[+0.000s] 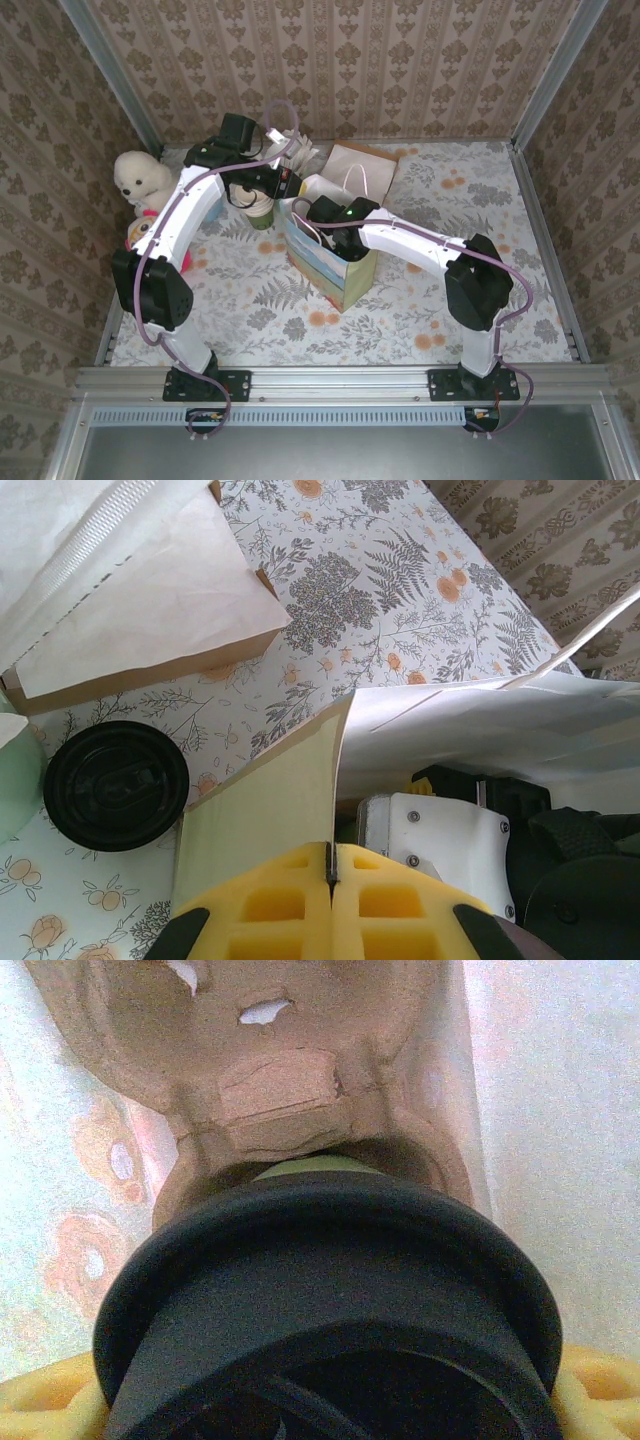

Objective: Pack the takeout coffee

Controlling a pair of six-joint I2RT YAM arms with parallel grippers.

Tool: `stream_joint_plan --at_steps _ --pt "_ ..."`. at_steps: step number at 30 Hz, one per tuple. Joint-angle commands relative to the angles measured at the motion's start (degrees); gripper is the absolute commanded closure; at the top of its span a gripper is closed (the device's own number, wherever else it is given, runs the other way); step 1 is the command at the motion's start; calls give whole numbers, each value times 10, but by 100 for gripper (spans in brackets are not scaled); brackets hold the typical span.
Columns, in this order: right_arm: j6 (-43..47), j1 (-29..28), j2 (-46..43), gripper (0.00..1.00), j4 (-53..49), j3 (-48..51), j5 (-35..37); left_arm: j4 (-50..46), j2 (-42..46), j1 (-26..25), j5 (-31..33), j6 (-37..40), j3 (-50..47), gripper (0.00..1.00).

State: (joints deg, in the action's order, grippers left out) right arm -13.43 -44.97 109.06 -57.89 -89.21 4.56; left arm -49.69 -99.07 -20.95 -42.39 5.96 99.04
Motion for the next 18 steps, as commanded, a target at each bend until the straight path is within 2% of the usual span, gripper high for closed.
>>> stream_joint_plan --at_steps 1,18 --pt "-9 7 83 55 82 59 -28 -8 -6 -3 -8 -2 17 100" --pt "-3 7 104 54 86 73 -32 -7 -8 -3 -9 -3 18 100"
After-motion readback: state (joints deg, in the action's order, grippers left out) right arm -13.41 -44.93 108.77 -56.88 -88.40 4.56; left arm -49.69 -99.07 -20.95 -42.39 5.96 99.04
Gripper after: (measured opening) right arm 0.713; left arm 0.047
